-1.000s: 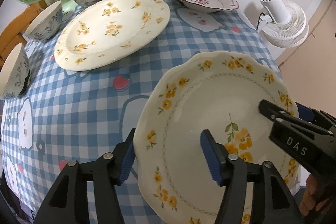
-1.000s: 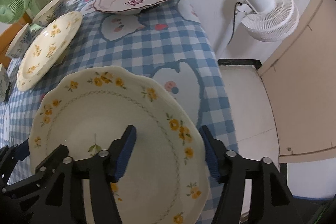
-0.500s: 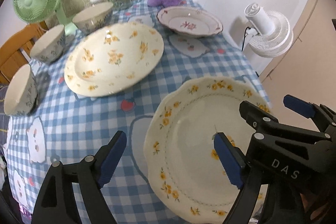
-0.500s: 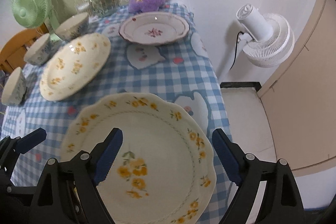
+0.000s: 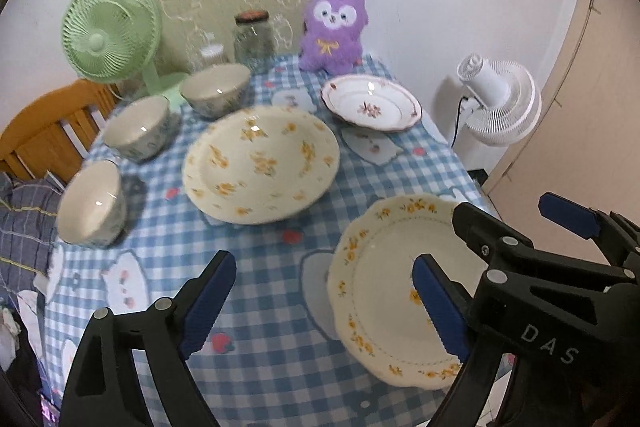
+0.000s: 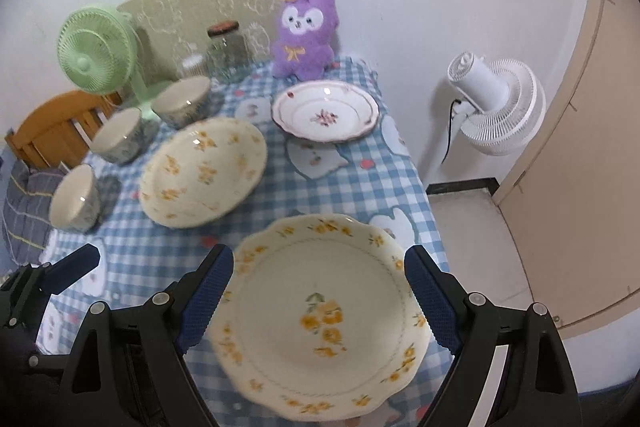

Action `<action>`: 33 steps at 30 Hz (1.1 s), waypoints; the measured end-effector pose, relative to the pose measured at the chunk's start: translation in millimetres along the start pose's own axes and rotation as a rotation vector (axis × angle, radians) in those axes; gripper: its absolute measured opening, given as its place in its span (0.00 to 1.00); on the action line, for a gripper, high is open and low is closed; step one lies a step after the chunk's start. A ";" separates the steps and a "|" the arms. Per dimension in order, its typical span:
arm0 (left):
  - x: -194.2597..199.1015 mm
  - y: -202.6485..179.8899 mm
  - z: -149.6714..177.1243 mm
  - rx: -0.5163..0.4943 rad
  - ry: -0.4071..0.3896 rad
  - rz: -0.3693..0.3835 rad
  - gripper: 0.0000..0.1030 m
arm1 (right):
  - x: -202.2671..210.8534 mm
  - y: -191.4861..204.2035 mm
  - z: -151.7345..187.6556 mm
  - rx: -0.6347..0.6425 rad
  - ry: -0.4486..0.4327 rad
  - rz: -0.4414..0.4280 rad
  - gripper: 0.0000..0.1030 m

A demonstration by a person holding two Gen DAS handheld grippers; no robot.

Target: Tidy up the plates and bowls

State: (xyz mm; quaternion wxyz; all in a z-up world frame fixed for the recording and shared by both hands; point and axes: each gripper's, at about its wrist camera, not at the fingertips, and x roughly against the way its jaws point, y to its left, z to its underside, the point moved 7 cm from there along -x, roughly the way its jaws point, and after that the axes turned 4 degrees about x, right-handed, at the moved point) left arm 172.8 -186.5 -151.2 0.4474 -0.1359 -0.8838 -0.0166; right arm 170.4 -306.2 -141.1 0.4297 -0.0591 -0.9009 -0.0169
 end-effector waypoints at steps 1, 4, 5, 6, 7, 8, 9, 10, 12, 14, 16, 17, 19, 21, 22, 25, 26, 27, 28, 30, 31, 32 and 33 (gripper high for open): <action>5.0 3.2 -1.4 0.000 -0.009 -0.002 0.90 | 4.9 3.3 -1.1 -0.004 -0.007 -0.002 0.87; 21.8 13.4 -5.3 0.006 -0.035 -0.005 0.93 | 21.5 14.1 -5.5 -0.013 -0.029 -0.004 0.87; 27.2 16.5 -6.5 0.007 -0.043 -0.004 0.93 | 25.7 16.9 -7.0 -0.015 -0.037 -0.002 0.87; 32.9 19.5 -7.5 0.008 -0.051 -0.004 0.94 | 32.1 20.9 -9.1 -0.017 -0.048 0.000 0.87; 38.7 22.9 -8.8 0.007 -0.058 -0.004 0.94 | 36.2 23.6 -10.2 -0.018 -0.055 0.001 0.87; 43.0 25.3 -9.6 0.007 -0.060 -0.005 0.94 | 40.5 26.6 -11.6 -0.020 -0.061 0.000 0.87; 48.4 28.2 -10.7 0.006 -0.064 -0.005 0.94 | 46.0 31.1 -13.5 -0.022 -0.068 -0.004 0.87; 53.4 31.0 -11.9 0.006 -0.071 -0.004 0.94 | 50.0 34.2 -14.4 -0.023 -0.073 -0.007 0.87; 64.3 37.3 -14.3 0.005 -0.092 -0.003 0.94 | 59.9 41.5 -17.5 -0.026 -0.088 -0.010 0.87; 74.6 44.0 -16.7 0.003 -0.112 -0.008 0.95 | 68.7 48.2 -19.7 -0.024 -0.104 -0.005 0.87; 81.5 49.1 -17.6 0.004 -0.125 -0.011 0.95 | 76.7 56.0 -22.1 -0.021 -0.117 0.001 0.87; 85.7 52.6 -18.0 0.005 -0.132 -0.012 0.95 | 80.6 60.0 -23.3 -0.020 -0.123 0.004 0.87; 92.1 58.7 -19.3 0.006 -0.145 -0.012 0.96 | 86.8 66.2 -24.7 -0.020 -0.136 0.009 0.87; 96.5 64.3 -20.0 0.005 -0.154 -0.014 0.96 | 91.8 71.8 -25.4 -0.021 -0.146 0.017 0.87; 99.1 67.7 -20.5 0.004 -0.159 -0.014 0.96 | 94.1 74.8 -25.7 -0.021 -0.150 0.021 0.87; 104.3 76.7 -22.3 0.002 -0.168 -0.015 0.96 | 99.4 82.8 -27.2 -0.023 -0.159 0.028 0.87; 105.8 79.3 -22.4 0.002 -0.171 -0.013 0.96 | 100.7 85.6 -28.0 -0.024 -0.162 0.028 0.87; 107.4 83.1 -23.2 0.001 -0.174 -0.013 0.96 | 101.7 88.8 -28.9 -0.024 -0.166 0.028 0.87; 108.4 86.6 -24.4 0.000 -0.176 -0.015 0.96 | 102.9 92.5 -29.8 -0.024 -0.170 0.030 0.87; 109.1 92.2 -26.4 -0.002 -0.179 -0.016 0.96 | 105.1 98.5 -31.7 -0.026 -0.177 0.038 0.87; 109.2 94.6 -27.5 0.000 -0.180 -0.013 0.96 | 106.5 101.6 -33.1 -0.026 -0.181 0.042 0.87; 108.8 98.3 -28.9 0.002 -0.178 -0.011 0.96 | 107.2 104.7 -34.6 -0.025 -0.184 0.045 0.87; 108.7 102.1 -30.0 0.004 -0.176 -0.010 0.96 | 107.7 108.7 -36.4 -0.022 -0.188 0.050 0.87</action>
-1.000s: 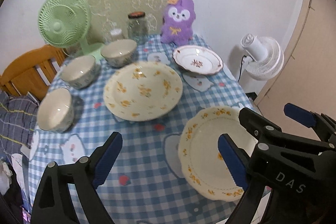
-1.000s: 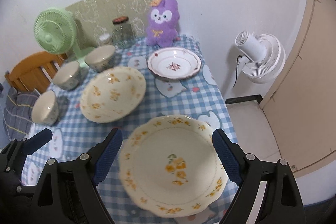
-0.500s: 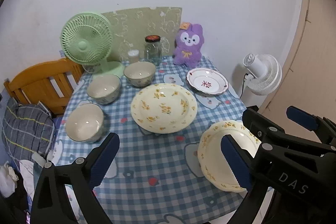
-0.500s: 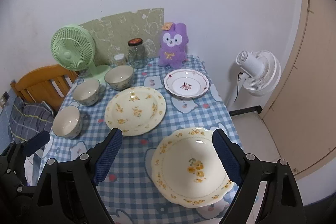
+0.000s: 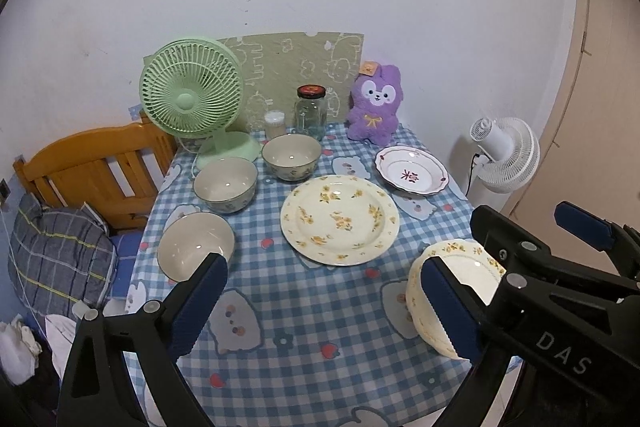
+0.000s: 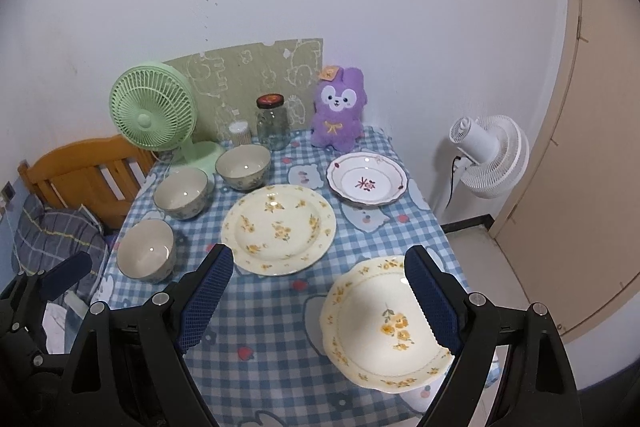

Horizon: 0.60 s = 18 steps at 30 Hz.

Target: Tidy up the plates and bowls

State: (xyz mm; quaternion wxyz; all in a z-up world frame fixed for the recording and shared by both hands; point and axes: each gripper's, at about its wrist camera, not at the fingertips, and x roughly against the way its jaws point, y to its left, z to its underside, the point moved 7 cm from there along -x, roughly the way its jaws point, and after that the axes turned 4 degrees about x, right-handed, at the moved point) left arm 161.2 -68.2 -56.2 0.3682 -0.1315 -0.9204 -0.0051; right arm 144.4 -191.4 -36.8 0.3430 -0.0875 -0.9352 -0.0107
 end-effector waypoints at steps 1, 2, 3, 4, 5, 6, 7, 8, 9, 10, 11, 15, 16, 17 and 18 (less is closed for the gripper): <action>-0.8 3.5 -1.6 0.001 0.003 0.003 0.96 | 0.4 3.1 -1.8 0.001 -0.004 0.004 0.87; -0.5 5.9 -2.2 0.002 0.004 0.007 0.96 | 1.1 5.8 -3.0 0.002 -0.007 0.006 0.87; -1.0 9.2 -3.9 0.004 0.006 0.012 0.96 | 1.6 9.4 -5.3 0.003 -0.011 0.013 0.87; -1.5 11.4 -5.1 0.004 0.007 0.017 0.96 | 1.5 11.8 -7.3 0.003 -0.013 0.018 0.87; -1.9 12.6 -6.3 0.005 0.008 0.021 0.96 | 1.8 14.4 -8.9 0.003 -0.014 0.021 0.87; -2.9 14.6 -8.4 0.008 0.010 0.025 0.96 | 1.4 16.5 -11.3 0.002 -0.013 0.024 0.87; -4.1 16.6 -10.4 0.012 0.012 0.025 0.96 | 0.9 18.1 -12.8 0.001 -0.011 0.023 0.87; -5.2 17.6 -12.1 0.014 0.013 0.024 0.96 | 0.3 19.9 -14.5 0.002 -0.010 0.020 0.87; -6.3 18.4 -13.8 0.016 0.013 0.022 0.96 | -1.1 21.6 -16.6 0.005 -0.009 0.017 0.87; -7.3 19.2 -15.6 0.018 0.012 0.020 0.96 | -3.1 23.0 -19.4 0.008 -0.007 0.016 0.87; -8.6 19.5 -17.6 0.022 0.009 0.020 0.96 | -5.2 23.6 -22.1 0.013 -0.007 0.014 0.87; -20.6 19.4 -28.3 0.031 0.012 0.003 0.96 | -19.1 22.3 -32.1 0.027 0.000 0.004 0.87; -25.0 18.6 -31.1 0.034 0.014 -0.005 0.96 | -25.0 20.9 -34.8 0.029 0.004 -0.002 0.87; -28.5 17.8 -32.8 0.037 0.015 -0.010 0.96 | -29.9 19.7 -37.0 0.030 0.007 -0.008 0.87; -34.1 16.5 -35.9 0.042 0.018 -0.017 0.96 | -37.0 18.0 -39.8 0.031 0.012 -0.017 0.87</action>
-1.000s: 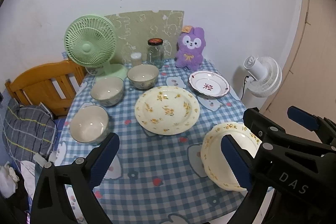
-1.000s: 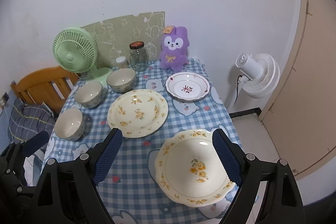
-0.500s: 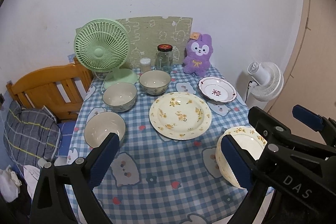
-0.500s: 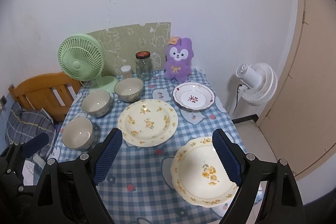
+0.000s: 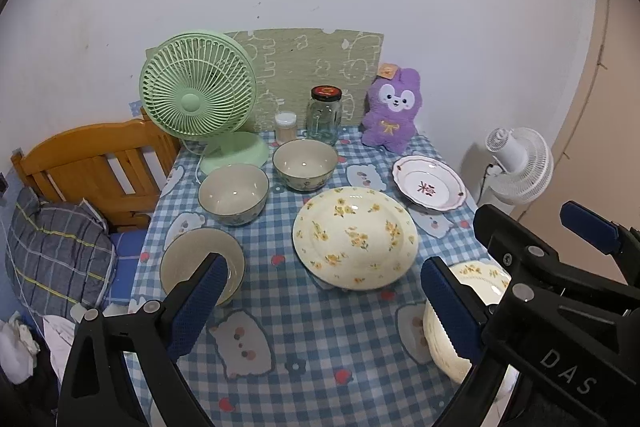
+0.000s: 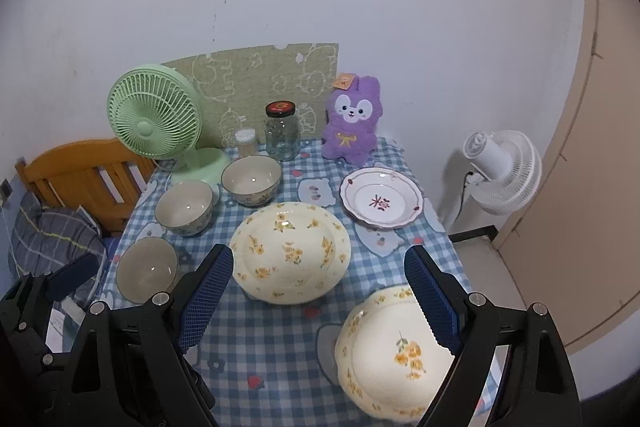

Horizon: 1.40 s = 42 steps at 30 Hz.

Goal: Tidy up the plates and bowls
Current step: 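Move both tools to the dotted-rim flower plate and grip its rim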

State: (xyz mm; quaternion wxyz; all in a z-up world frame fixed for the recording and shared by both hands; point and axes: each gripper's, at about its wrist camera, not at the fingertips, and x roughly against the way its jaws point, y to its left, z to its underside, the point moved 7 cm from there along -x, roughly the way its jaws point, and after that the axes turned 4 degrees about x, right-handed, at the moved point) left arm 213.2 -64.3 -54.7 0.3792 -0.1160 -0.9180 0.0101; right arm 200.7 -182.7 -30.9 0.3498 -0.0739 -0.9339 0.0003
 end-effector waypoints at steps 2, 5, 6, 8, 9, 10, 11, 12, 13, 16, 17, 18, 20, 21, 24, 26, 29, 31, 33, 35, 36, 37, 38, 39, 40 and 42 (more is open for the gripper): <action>-10.3 -2.3 -5.8 0.009 0.008 -0.012 0.96 | -13.8 -5.0 -5.9 0.000 0.008 -0.019 0.87; -27.3 -7.6 -15.8 0.022 0.015 -0.030 0.96 | -32.5 -11.3 -14.6 0.005 0.017 -0.036 0.87; -33.5 -9.5 -18.7 0.025 0.018 -0.038 0.96 | -41.7 -14.2 -18.2 0.010 0.022 -0.042 0.87; -48.0 -14.0 -24.0 0.033 0.028 -0.053 0.96 | -57.3 -19.1 -22.9 0.017 0.031 -0.054 0.87; -53.2 -15.1 -25.4 0.037 0.032 -0.057 0.95 | -62.3 -21.1 -23.9 0.018 0.035 -0.058 0.87; -59.5 -16.5 -26.9 0.042 0.036 -0.063 0.95 | -71.0 -23.8 -25.4 0.020 0.042 -0.066 0.87; -67.8 -18.0 -28.6 0.048 0.041 -0.072 0.95 | -77.5 -25.3 -26.1 0.022 0.048 -0.071 0.87; -73.8 -18.7 -29.9 0.052 0.045 -0.077 0.95 | -88.1 -27.3 -27.7 0.024 0.055 -0.079 0.87; -80.8 -19.4 -31.2 0.056 0.051 -0.085 0.95 | -94.4 -28.8 -28.5 0.026 0.062 -0.084 0.87; -100.0 -20.5 -34.6 0.066 0.065 -0.103 0.95 | -117.1 -30.7 -29.9 0.032 0.083 -0.101 0.87; -108.3 -19.4 -34.9 0.072 0.074 -0.113 0.95 | -125.4 -31.0 -29.6 0.034 0.091 -0.107 0.87; -113.4 -20.2 -35.0 0.074 0.079 -0.118 0.95 | -130.4 -31.4 -29.5 0.035 0.096 -0.112 0.87; -126.8 -17.3 -34.1 0.085 0.094 -0.134 0.95 | -144.9 -31.1 -28.3 0.035 0.114 -0.123 0.87; -133.6 -15.5 -33.3 0.090 0.102 -0.140 0.95 | -152.2 -30.7 -27.9 0.033 0.122 -0.129 0.87; -151.5 -10.6 -31.0 0.103 0.121 -0.157 0.94 | -172.6 -29.0 -24.9 0.031 0.143 -0.141 0.87; -163.1 -8.7 -29.3 0.109 0.131 -0.162 0.94 | -186.7 -27.4 -21.6 0.031 0.155 -0.144 0.87; -180.9 -4.9 -25.0 0.118 0.150 -0.170 0.94 | -205.3 -26.6 -16.6 0.028 0.177 -0.150 0.87; -190.1 -3.3 -23.2 0.123 0.158 -0.176 0.93 | -215.4 -25.2 -13.8 0.028 0.186 -0.153 0.87; -201.5 -1.2 -20.7 0.129 0.168 -0.180 0.93 | -227.1 -24.6 -11.4 0.031 0.195 -0.149 0.87; -212.6 1.0 -17.4 0.134 0.178 -0.182 0.92 | -235.9 -23.3 -8.5 0.032 0.203 -0.151 0.86; -217.5 2.2 -15.4 0.136 0.185 -0.187 0.91 | -243.0 -22.9 -5.5 0.033 0.210 -0.150 0.84; -223.4 3.4 -12.8 0.137 0.193 -0.191 0.91 | -247.7 -22.6 -3.1 0.032 0.218 -0.151 0.82; -227.5 4.7 -10.5 0.138 0.199 -0.194 0.90 | -252.7 -21.5 -0.8 0.032 0.228 -0.153 0.81; -233.1 6.4 -7.1 0.140 0.209 -0.199 0.90 | -260.1 -20.8 3.5 0.030 0.243 -0.154 0.80; -237.4 7.7 -4.2 0.141 0.218 -0.202 0.90 | -264.2 -20.6 6.3 0.030 0.251 -0.154 0.80; -246.3 9.6 2.6 0.146 0.242 -0.205 0.87 | -273.0 -19.4 12.5 0.030 0.269 -0.158 0.79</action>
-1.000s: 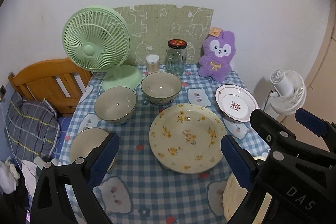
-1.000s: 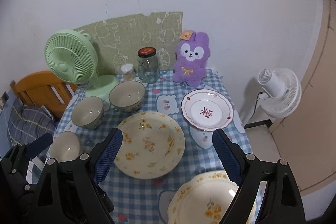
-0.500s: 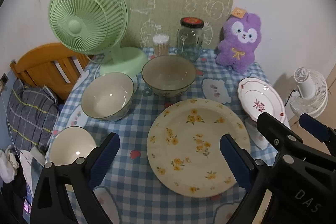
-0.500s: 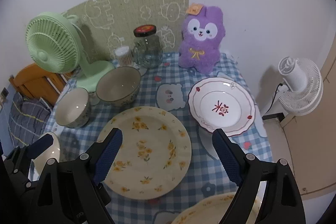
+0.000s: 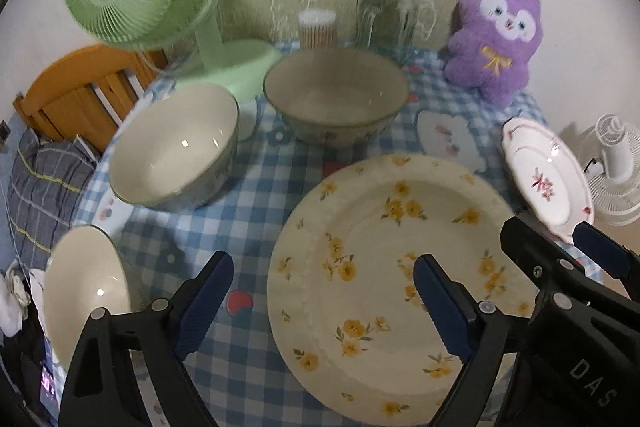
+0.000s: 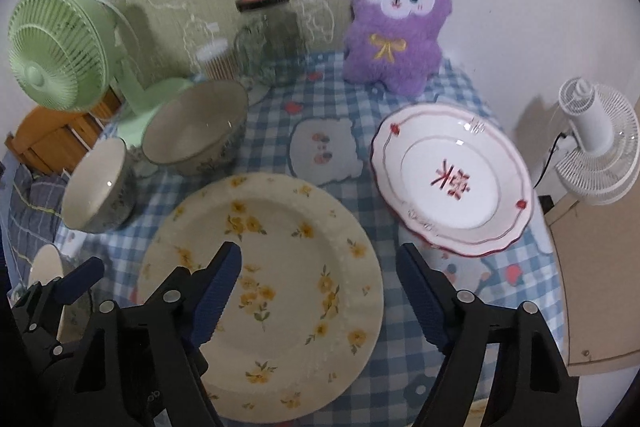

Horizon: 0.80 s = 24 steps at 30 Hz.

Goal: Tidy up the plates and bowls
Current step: 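Move both tools to the dotted-rim flower plate and grip its rim, then lift the dotted-rim plate with both tools off the table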

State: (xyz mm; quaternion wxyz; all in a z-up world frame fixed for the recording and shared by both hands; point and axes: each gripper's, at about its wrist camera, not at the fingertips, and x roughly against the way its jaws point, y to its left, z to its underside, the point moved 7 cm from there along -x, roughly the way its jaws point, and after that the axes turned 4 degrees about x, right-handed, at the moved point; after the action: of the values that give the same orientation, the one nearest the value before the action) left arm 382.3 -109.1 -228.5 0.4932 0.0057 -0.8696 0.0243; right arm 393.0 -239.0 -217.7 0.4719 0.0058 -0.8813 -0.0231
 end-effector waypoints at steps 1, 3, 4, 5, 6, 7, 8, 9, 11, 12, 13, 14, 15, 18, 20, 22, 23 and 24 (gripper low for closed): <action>-3.9 0.5 1.9 0.000 0.008 -0.002 0.87 | -5.5 -0.8 2.0 0.000 0.009 0.001 0.79; -11.9 2.4 5.3 0.005 0.023 -0.007 0.87 | -13.7 -2.0 5.7 0.000 0.023 0.002 0.78; -15.5 3.1 6.8 0.008 0.030 -0.008 0.87 | -18.1 -2.9 7.3 0.000 0.031 0.004 0.78; -18.3 3.8 7.9 0.011 0.038 -0.010 0.87 | -21.6 -3.6 8.6 -0.001 0.037 0.006 0.78; -21.3 3.9 9.4 0.014 0.047 -0.010 0.87 | -25.2 -4.3 10.0 -0.002 0.042 0.006 0.76; -24.2 4.0 9.9 0.015 0.054 -0.012 0.87 | -29.2 -5.5 11.5 -0.005 0.050 0.007 0.76; -27.3 3.7 10.9 0.014 0.062 -0.014 0.86 | -31.8 -6.2 13.1 -0.009 0.056 0.006 0.74; -29.4 3.2 11.6 0.012 0.069 -0.013 0.85 | -35.1 -6.7 15.0 -0.014 0.064 0.002 0.73; -33.6 0.6 12.8 0.010 0.086 -0.002 0.83 | -38.8 -7.0 16.5 -0.018 0.074 0.000 0.72; -35.8 -0.2 13.9 0.009 0.092 0.002 0.83 | -40.6 -7.4 16.8 -0.015 0.075 0.007 0.72; -37.5 -0.6 14.7 0.008 0.096 0.002 0.82 | -42.5 -7.4 17.1 -0.009 0.078 0.011 0.72; -38.6 -1.2 15.1 0.006 0.099 0.001 0.81 | -44.4 -7.4 17.8 -0.005 0.082 0.012 0.72; -40.0 -0.9 15.6 0.005 0.104 -0.005 0.80 | -47.3 -8.1 17.3 -0.005 0.085 0.013 0.72; -44.6 0.0 18.0 0.005 0.115 -0.009 0.76 | -53.4 -8.9 18.8 -0.003 0.097 0.013 0.71; -47.2 1.0 18.8 0.006 0.121 -0.014 0.74 | -56.0 -8.9 19.5 -0.001 0.102 0.016 0.70; -48.0 0.8 18.2 0.007 0.118 -0.012 0.74 | -57.3 -8.9 19.4 0.000 0.100 0.018 0.68; -48.4 0.4 17.9 0.006 0.118 -0.012 0.74 | -57.6 -9.1 19.4 0.003 0.097 0.021 0.66; -48.4 0.3 17.8 0.003 0.117 -0.013 0.74 | -58.4 -9.9 19.3 0.008 0.095 0.024 0.64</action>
State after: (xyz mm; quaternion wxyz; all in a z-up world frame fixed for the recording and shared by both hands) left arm 391.8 -110.4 -279.1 0.5434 0.0108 -0.8391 0.0228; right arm 409.2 -246.3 -277.4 0.5134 -0.0020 -0.8580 -0.0136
